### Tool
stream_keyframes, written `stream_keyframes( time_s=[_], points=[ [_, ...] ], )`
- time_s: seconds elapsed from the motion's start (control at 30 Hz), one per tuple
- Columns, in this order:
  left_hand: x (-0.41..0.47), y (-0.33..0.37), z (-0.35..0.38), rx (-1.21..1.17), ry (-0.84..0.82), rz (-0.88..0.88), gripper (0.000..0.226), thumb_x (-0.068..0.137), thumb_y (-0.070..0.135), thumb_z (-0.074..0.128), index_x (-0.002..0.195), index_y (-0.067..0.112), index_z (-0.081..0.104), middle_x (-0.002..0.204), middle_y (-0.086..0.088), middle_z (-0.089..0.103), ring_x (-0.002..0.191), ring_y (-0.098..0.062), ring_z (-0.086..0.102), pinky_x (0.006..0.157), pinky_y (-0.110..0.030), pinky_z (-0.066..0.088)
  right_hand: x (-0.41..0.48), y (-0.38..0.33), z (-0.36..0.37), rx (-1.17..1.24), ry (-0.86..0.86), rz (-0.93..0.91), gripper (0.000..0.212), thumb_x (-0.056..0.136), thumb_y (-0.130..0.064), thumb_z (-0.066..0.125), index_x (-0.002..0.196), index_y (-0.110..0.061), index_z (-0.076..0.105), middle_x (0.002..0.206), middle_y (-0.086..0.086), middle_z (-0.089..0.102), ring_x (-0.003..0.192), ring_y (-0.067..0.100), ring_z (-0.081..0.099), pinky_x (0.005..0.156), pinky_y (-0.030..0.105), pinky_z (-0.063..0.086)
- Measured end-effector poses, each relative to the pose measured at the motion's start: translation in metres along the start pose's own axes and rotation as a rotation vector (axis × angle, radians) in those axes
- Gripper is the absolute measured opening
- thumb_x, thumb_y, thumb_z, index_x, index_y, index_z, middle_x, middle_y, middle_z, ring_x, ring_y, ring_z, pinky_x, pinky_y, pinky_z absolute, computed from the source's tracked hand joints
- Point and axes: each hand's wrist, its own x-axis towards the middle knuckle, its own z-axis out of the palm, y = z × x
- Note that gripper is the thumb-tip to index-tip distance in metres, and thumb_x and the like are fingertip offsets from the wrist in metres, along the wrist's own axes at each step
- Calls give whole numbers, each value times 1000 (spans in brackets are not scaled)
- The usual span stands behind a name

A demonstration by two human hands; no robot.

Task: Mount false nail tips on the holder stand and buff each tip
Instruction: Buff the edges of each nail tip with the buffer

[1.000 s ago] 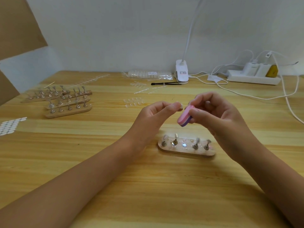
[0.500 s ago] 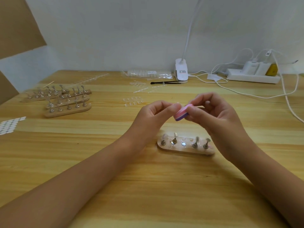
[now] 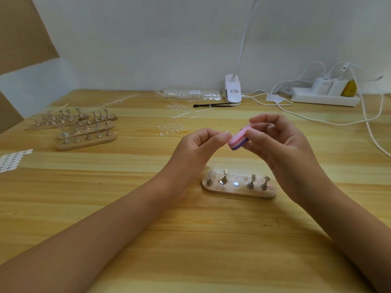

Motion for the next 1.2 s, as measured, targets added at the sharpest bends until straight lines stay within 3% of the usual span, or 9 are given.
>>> stream_keyframes(
  time_s=[0.13,0.23,0.37,0.5,0.67,0.77,0.9,1.03,1.2],
  points=[
    [1,-1,0,21,-5,-4,17,94,30,60,83,20,67,92,9,70,101,-10,64,110,-37,41,-1,4,1,-19,-58,17,26,73,-24,73,94,-13,63,87,1,71,90,22,72,85,29,56],
    [0,0,-1,16,4,-8,16,93,31,61,81,23,67,89,16,70,97,0,63,111,-35,41,1,4,-1,-3,1,-10,27,73,-25,73,94,-14,63,84,-3,70,88,18,71,86,29,55],
    [1,-1,0,33,4,5,19,90,39,64,82,22,68,90,7,70,97,-9,63,108,-38,43,-1,6,2,-32,-82,8,32,76,-21,71,106,-12,62,85,-4,68,89,18,71,85,27,56],
    [2,-1,-1,27,6,15,17,92,36,65,77,28,69,89,15,69,94,1,62,107,-33,43,2,2,-1,-13,-3,-12,27,76,-22,69,100,-13,64,87,-1,69,90,17,70,85,27,55],
    [2,-3,0,39,2,30,22,82,46,65,80,25,70,89,4,70,94,-14,64,101,-38,47,-1,5,3,-59,-102,-4,24,78,-21,70,99,-9,64,88,-1,71,89,19,71,85,27,56],
    [3,-2,-1,43,5,26,18,83,44,63,73,32,70,87,15,70,94,-2,63,108,-37,43,2,6,-1,-29,-19,0,24,77,-23,70,98,-12,65,86,-2,71,89,18,71,89,32,56],
    [2,-4,0,35,-8,38,20,84,44,62,79,27,69,86,7,69,90,-7,63,103,-36,46,0,8,1,-44,-91,23,26,78,-21,71,100,-9,65,90,2,72,92,22,72,86,29,57],
    [2,-3,-1,33,-4,33,18,84,44,62,71,33,70,83,16,67,90,-1,61,107,-34,43,2,7,-1,-25,-13,-1,24,78,-22,71,99,-11,65,87,-1,71,91,19,71,87,29,56],
    [2,-5,-1,23,-9,44,17,87,41,63,76,29,69,87,6,69,91,-9,64,101,-32,46,-1,6,3,-71,-81,-1,24,79,-21,71,99,-9,65,91,3,73,91,20,72,84,26,56]
  ],
)
